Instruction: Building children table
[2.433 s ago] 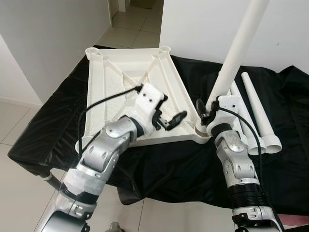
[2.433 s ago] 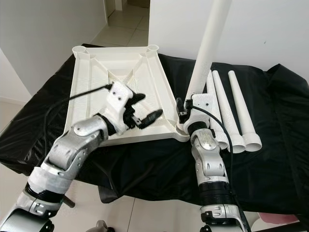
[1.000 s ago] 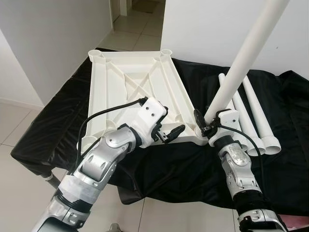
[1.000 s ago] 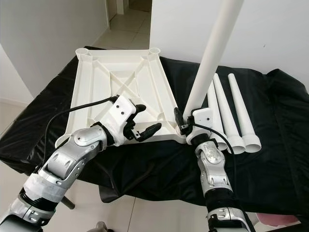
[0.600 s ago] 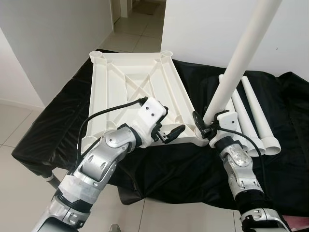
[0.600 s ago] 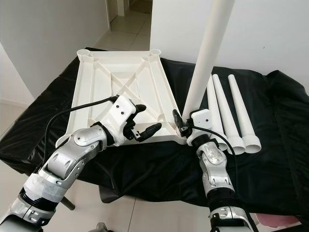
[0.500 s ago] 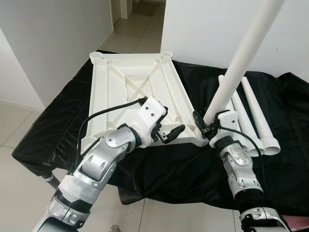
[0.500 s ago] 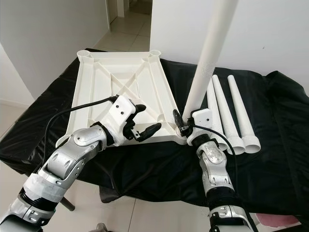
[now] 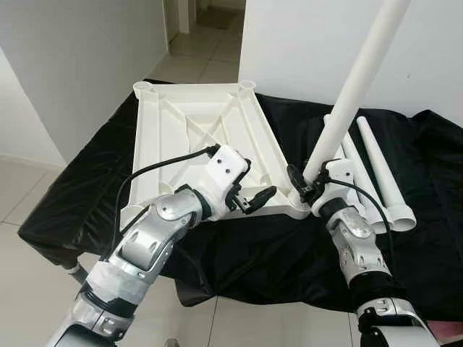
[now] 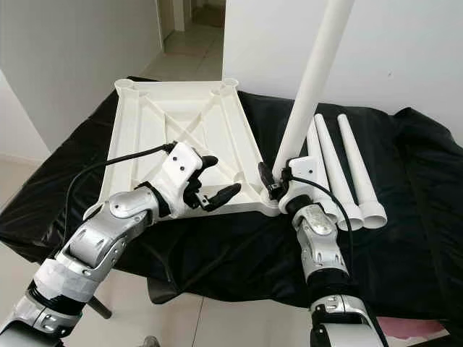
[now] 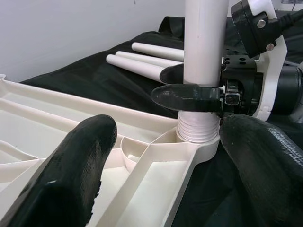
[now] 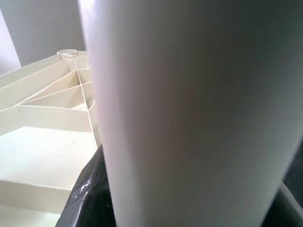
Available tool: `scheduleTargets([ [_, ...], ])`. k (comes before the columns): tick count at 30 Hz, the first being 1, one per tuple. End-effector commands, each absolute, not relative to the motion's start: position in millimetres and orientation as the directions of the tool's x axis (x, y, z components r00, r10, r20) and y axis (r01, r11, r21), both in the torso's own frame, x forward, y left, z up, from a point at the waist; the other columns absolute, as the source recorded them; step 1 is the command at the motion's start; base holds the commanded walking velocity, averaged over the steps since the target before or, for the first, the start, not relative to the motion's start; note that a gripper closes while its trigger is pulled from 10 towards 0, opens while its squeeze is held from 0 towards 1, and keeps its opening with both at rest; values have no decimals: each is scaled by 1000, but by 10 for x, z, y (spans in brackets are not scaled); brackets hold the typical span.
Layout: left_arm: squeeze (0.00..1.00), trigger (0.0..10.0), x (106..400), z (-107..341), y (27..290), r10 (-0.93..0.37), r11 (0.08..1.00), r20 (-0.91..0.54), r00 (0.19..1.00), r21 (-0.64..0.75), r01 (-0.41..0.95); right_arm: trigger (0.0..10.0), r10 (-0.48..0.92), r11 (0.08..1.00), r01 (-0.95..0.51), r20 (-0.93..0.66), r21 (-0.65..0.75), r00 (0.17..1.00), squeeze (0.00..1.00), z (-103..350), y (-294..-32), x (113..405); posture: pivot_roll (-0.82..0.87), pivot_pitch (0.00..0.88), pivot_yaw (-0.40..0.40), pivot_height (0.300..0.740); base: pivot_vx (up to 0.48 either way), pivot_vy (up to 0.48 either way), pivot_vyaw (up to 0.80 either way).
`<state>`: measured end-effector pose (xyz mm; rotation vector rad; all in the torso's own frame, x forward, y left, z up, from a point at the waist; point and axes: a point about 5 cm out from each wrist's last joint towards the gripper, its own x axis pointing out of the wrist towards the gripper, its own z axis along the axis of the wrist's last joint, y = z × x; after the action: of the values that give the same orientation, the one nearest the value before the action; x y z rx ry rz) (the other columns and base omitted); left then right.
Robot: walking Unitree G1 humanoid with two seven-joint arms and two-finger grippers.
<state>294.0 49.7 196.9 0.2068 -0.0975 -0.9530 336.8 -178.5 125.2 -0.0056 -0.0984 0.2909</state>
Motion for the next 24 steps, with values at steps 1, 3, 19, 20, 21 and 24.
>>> scheduleTargets([
  [1,0,10000,2909,2000,470,-868,479,-21,496,227,848,10000,248,969,-242,-143,60,958,0,747,-1840,3214,32,56,-12,740,0,0,0],
  [3,0,10000,2909,2001,473,-867,480,-21,497,227,847,10000,242,970,-234,-143,71,960,0,747,-1838,3215,32,57,-12,740,0,0,0],
  [19,0,10000,2939,2017,506,-861,491,-19,509,230,840,10000,90,993,-84,-64,88,994,0,833,-1640,3191,30,69,-14,740,0,0,0],
  [20,0,10000,2944,2020,507,-860,494,-16,511,230,839,10000,51,995,-46,-56,88,997,0,852,-1596,3188,30,68,-15,740,0,0,0],
  [21,0,10000,2949,2025,506,-859,496,-13,512,230,838,10000,25,997,-21,-47,81,999,0,870,-1561,3186,30,68,-16,740,0,0,0],
  [24,0,10000,2960,2046,513,-857,502,-4,516,225,835,10000,-67,996,69,-51,58,996,0,891,-1486,3189,29,69,-17,740,0,0,0],
])
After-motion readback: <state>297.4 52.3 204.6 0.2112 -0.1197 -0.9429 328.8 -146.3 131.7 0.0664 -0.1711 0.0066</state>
